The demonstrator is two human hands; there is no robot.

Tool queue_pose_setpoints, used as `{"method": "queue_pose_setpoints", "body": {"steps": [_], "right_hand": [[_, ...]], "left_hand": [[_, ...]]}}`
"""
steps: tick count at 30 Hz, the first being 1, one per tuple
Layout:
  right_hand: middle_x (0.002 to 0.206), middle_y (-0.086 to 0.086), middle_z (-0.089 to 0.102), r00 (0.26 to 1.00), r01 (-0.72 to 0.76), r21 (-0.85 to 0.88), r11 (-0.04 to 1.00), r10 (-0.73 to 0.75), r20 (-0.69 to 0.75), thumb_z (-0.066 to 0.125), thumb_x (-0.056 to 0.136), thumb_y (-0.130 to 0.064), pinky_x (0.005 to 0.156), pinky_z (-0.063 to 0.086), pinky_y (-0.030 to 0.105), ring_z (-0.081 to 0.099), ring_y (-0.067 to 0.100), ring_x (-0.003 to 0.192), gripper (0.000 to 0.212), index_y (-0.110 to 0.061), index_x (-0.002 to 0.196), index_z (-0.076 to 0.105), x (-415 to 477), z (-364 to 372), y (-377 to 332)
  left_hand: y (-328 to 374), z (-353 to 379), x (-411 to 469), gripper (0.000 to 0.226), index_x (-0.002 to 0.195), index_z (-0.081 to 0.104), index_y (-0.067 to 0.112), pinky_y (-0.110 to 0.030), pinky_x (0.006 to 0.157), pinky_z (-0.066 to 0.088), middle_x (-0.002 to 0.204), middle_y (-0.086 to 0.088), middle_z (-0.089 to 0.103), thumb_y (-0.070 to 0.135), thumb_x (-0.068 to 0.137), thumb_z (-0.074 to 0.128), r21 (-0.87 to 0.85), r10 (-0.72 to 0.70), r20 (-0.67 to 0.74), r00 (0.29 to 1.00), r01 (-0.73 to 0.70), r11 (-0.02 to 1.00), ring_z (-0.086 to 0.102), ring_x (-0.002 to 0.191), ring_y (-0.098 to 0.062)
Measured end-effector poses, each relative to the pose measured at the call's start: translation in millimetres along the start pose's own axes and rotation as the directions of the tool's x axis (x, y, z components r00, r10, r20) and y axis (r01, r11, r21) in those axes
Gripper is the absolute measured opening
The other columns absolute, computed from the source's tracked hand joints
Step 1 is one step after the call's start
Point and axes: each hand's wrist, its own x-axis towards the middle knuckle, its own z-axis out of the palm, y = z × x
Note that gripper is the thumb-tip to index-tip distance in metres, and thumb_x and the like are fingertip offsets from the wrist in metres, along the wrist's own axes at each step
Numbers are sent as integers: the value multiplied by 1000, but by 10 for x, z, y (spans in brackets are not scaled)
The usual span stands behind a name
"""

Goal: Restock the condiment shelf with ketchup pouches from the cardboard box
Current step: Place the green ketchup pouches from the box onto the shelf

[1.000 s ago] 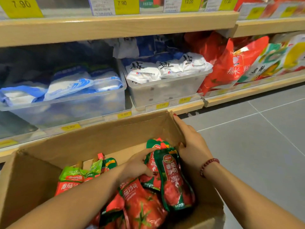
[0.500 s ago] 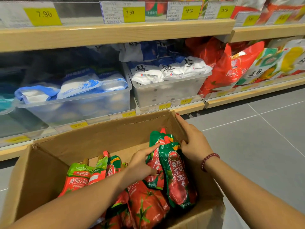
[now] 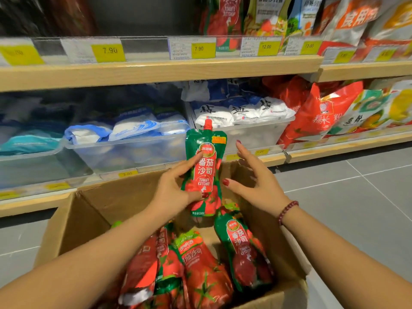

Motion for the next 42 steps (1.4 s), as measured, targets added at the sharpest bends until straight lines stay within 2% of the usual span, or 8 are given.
{"method": "queue_pose_setpoints", "body": {"steps": [6,11,24,27,30,33,37,42], "right_hand": [[134,-30,32,972,180,195,964,-205,115,81,68,-26,74,52,13,46,-2,120,106,-56,139,7,406,-57,-742],[133,-46,23,920,378,118,918,-387,61,80,68,-27,93,47,18,39,-13,123,108,-40,146,5,736,-221,-1337],[137,-28,30,885,464,167,870,-464,-39,79,63,2,85,48,14,44,-10,120,114,-28,148,10,1519,-423,-1898],[137,-26,31,894,447,183,875,-431,-123,82,62,-1,87,44,10,41,-14,120,116,-26,148,10,1681,-457,-1879],[133,-30,31,895,432,139,891,-404,-188,82,62,-4,87,44,9,40,-19,115,118,-29,148,6,1896,-536,-1890],[124,-34,32,904,398,80,914,-376,-204,82,64,-10,78,47,8,45,-12,111,117,-36,147,3,2105,-570,-1939],[127,-22,30,897,381,-39,924,-380,-227,83,65,-17,89,46,23,38,0,116,116,-37,146,3,2364,-531,-1963],[119,-7,47,890,353,-156,923,-382,-247,83,63,-22,88,51,36,53,11,104,102,-46,133,13,2652,-405,-1914]], "left_hand": [[738,-298,313,83,119,48,57,-23,81,55,126,11,52,0,67,79,-28,152,-92,984,-155,988,52,113,-9],[1310,-571,540,86,125,54,48,-25,78,55,124,10,58,-8,64,78,-91,250,-112,962,-260,961,57,111,-9],[1945,-1062,1136,88,137,41,38,-33,97,49,135,5,53,-10,71,72,44,401,-54,915,-399,916,54,119,-8],[1945,-1240,1280,83,139,26,43,-21,96,45,144,1,40,-2,82,66,-17,430,-65,900,-432,902,50,125,-14],[1786,-1441,1483,62,141,30,44,-28,108,33,139,4,48,22,90,59,408,336,-195,921,-235,882,47,127,-16],[1570,-1514,1636,40,131,43,50,-66,106,9,132,13,54,52,92,44,824,80,-235,969,155,545,41,129,-20],[1351,-1448,1671,19,94,64,44,-35,78,18,81,14,57,47,92,46,834,248,-304,920,132,535,50,101,-15],[1230,-1447,1698,15,88,66,44,-30,68,9,68,19,53,47,90,51,826,377,-342,861,84,558,39,84,-7]]}}
